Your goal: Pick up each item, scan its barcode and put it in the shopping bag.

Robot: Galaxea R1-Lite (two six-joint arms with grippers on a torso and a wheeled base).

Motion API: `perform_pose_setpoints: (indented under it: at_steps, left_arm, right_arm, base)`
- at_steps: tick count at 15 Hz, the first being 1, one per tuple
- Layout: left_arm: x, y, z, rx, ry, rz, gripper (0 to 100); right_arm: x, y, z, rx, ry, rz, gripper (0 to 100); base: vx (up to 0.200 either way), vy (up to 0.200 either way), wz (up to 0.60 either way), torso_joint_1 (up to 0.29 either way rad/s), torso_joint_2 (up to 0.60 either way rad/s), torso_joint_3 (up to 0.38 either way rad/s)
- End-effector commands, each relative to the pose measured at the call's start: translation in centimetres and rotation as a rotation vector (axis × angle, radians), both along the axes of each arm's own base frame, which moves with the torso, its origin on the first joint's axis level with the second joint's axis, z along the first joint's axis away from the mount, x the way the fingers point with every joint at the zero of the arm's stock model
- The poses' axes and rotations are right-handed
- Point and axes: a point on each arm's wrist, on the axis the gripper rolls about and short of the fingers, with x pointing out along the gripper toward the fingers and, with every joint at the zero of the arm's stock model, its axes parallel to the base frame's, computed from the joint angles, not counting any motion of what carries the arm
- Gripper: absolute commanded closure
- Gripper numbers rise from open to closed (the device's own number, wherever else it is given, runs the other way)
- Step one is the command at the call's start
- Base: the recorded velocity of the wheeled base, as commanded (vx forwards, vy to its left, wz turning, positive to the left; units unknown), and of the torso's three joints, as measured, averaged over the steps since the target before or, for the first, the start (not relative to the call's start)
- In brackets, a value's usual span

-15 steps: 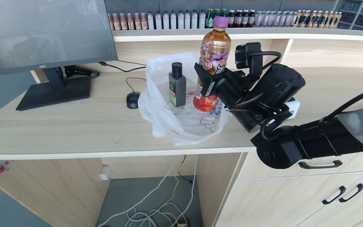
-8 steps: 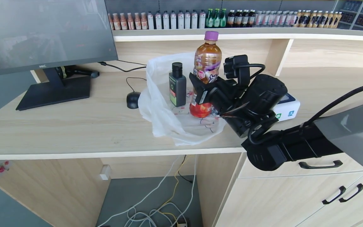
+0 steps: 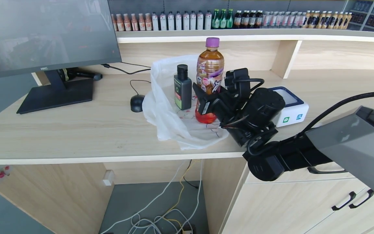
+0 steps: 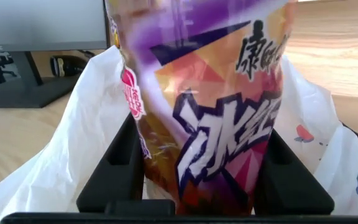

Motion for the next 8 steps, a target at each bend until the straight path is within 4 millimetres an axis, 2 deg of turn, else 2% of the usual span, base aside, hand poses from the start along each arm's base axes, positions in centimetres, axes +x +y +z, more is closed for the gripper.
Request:
perform_pose_setpoints:
  at_steps: [1, 8]
  left_arm:
    - [0.0, 0.0, 0.0, 0.0, -0.001, 0.0, 0]
    - [0.0, 0.0, 0.0, 0.001, -0.001, 0.0, 0]
  right_arm:
    - [0.34, 0.21, -0.98, -0.02, 0.017, -0.004, 100]
    - [0.25, 0.16, -0.73, -0.023, 0.009, -0.002, 100]
  base:
    - [0.0, 0.0, 0.0, 0.0, 0.0, 0.0]
    - [0.0, 0.0, 0.0, 0.0, 0.0, 0.0]
